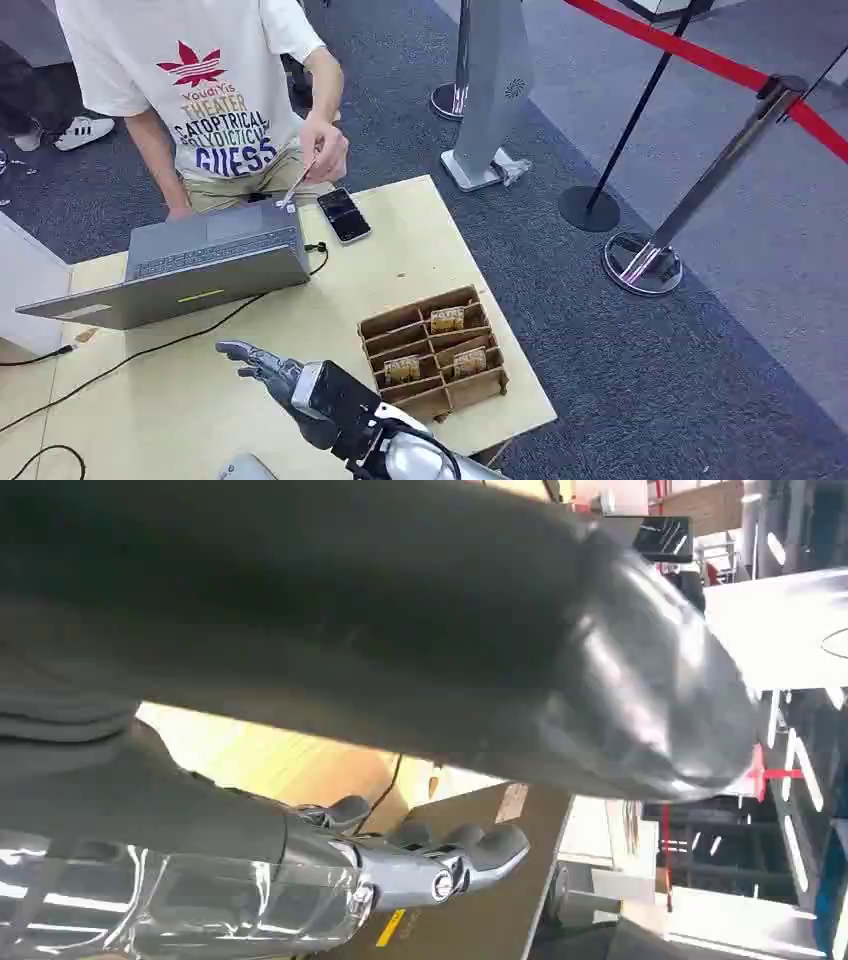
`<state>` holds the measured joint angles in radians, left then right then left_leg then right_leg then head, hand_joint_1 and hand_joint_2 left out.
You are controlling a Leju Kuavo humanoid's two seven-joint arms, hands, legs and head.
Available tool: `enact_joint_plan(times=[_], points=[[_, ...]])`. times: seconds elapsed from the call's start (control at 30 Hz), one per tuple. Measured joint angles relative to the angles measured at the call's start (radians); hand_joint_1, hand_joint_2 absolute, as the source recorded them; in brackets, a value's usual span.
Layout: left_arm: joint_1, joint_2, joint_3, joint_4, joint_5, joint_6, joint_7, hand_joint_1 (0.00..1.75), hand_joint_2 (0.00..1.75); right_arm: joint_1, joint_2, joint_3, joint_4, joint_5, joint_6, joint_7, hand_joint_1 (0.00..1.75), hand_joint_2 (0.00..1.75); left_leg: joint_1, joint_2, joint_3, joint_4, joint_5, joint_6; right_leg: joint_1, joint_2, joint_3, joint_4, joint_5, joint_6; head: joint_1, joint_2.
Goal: Pass the card to the sensor for recognition and then transmit it.
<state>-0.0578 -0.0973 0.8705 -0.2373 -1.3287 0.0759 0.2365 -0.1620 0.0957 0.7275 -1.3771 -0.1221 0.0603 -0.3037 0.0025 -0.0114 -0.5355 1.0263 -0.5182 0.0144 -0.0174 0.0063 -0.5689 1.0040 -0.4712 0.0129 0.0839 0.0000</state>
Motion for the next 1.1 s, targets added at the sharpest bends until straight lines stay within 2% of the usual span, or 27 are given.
enact_joint_plan(times=[0.43, 0.47, 0.7, 1.0, 1.1], points=[[0.0, -0.001, 0.0, 0.001, 0.0, 0.007, 0.003, 0.0, 0.0, 0.0, 0.0, -0.001, 0.0, 0.015, 0.003, 0.008, 0.0, 0.0, 0.0, 0.0, 0.0, 0.0, 0.0, 0.0, 0.0, 0.0, 0.0, 0.0, 0.0, 0.0, 0.0, 0.0], [0.0, 0.0, 0.0, 0.001, 0.0, 0.009, 0.003, 0.0, 0.0, 0.0, 0.0, -0.002, 0.0, 0.015, 0.003, 0.008, 0.0, 1.75, 0.0, 0.0, 0.0, 0.0, 0.0, 0.0, 0.0, 0.0, 0.0, 0.0, 0.0, 0.0, 0.0, 0.0], [0.0, 0.0, 0.0, 0.001, -0.002, 0.014, 0.003, 0.0, 0.0, -0.006, 0.0, -0.005, -0.018, 0.053, -0.008, -0.009, 0.0, 1.75, 0.0, 0.0, 0.0, 0.0, 0.0, 0.0, 0.0, 0.0, 0.0, 0.0, 0.0, 0.0, 0.0, 0.0], [0.0, 0.0, 0.0, 0.001, -0.018, 0.021, -0.002, 0.0, 0.0, -0.047, 0.0, -0.013, -0.083, 0.163, -0.095, -0.02, 0.0, 1.75, 0.0, 0.0, 0.0, 0.0, 0.0, 0.0, 0.0, 0.0, 0.0, 0.0, 0.0, 0.0, 0.0, 0.0], [0.0, 0.0, 0.0, 0.001, -0.031, 0.021, -0.005, 0.0, 0.0, -0.054, 0.0, -0.013, -0.102, 0.235, -0.154, -0.041, 0.0, 1.75, 0.0, 0.0, 0.0, 0.0, 0.0, 0.0, 0.0, 0.0, 0.0, 0.0, 0.0, 0.0, 0.0, 0.0]])
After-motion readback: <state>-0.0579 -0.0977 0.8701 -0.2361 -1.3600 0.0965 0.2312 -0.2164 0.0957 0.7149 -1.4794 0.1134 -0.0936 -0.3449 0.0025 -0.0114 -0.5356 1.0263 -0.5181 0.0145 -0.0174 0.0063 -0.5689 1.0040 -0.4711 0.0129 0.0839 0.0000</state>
